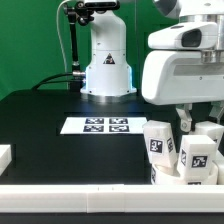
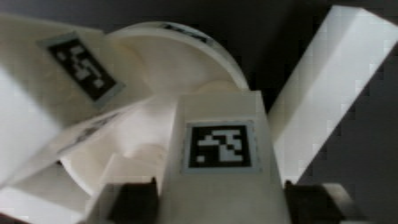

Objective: Assemble stool

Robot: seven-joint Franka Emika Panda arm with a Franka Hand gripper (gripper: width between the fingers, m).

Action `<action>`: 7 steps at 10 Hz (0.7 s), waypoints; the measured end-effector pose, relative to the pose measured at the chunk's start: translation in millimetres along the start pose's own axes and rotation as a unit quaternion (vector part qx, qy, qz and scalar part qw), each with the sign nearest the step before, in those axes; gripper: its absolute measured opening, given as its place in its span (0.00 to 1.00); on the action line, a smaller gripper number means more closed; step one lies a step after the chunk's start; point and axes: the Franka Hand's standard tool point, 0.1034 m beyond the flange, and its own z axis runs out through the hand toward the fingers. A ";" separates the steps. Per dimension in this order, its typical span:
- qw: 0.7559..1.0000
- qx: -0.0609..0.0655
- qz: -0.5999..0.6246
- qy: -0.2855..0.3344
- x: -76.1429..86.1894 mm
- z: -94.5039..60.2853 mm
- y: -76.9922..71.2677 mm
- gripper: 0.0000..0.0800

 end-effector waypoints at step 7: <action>0.927 0.010 0.375 0.018 2.9 -0.4 -7.6 0.42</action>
Offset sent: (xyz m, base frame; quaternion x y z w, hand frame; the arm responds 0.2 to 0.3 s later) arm -0.0131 0.0053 -0.0043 -0.0154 0.0085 0.2377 0.9712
